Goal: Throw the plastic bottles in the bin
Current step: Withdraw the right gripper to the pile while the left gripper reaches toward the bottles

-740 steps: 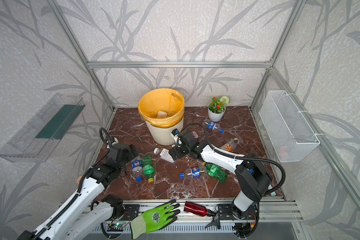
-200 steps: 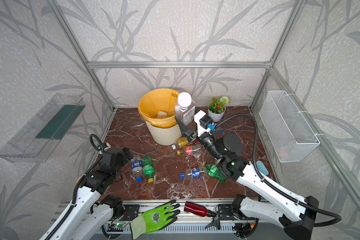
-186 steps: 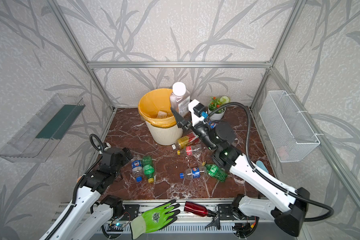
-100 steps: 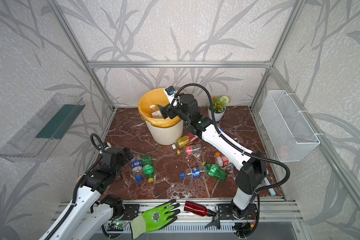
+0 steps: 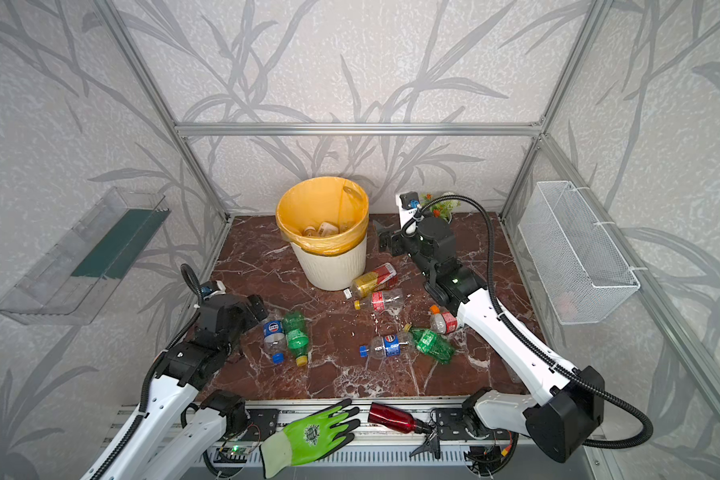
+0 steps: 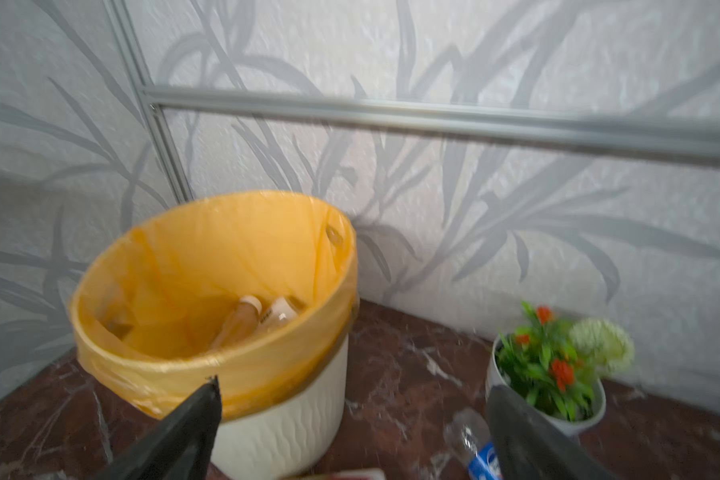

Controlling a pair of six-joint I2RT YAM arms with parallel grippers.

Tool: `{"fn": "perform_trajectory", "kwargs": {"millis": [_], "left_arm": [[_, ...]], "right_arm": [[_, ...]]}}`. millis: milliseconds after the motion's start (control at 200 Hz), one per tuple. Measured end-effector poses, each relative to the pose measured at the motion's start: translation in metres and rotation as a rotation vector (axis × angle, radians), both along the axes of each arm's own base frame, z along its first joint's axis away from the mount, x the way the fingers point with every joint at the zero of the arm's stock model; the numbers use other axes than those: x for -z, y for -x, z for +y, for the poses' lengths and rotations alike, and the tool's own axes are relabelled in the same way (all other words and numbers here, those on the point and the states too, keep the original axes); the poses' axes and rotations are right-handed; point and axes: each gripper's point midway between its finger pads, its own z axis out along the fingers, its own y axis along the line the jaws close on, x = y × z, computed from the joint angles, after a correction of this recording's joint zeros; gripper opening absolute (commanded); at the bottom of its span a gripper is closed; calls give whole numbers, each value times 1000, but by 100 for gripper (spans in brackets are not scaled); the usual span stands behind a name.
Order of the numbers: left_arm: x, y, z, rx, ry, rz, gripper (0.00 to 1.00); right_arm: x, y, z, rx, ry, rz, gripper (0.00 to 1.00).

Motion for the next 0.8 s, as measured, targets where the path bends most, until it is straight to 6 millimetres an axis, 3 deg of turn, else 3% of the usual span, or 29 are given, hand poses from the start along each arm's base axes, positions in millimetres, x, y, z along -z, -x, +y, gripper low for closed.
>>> {"fn": "perform_trajectory", "kwargs": {"millis": [135, 190, 260, 355, 580, 710, 800], "left_arm": [[-5, 0, -11, 53, -14, -19, 99], [-6, 0, -18, 87, -31, -25, 99], [-9, 0, -33, 151, -67, -38, 99], [-15, 0, -54, 238, -132, -53, 99], [-40, -11, -108, 427, -337, -83, 99], [-49, -17, -147, 546, -428, -102, 99], [-47, -20, -173, 626, -487, -99, 99]], "right_arm": [[98, 13, -39, 101, -1, 226, 99], [127, 24, -54, 145, -17, 298, 99], [149, 38, -72, 198, -46, 352, 99], [159, 55, -93, 266, -102, 370, 99], [151, 66, -155, 465, -200, 358, 99], [168, 76, -189, 590, -223, 434, 99], [181, 85, -200, 651, -248, 498, 99]]}}
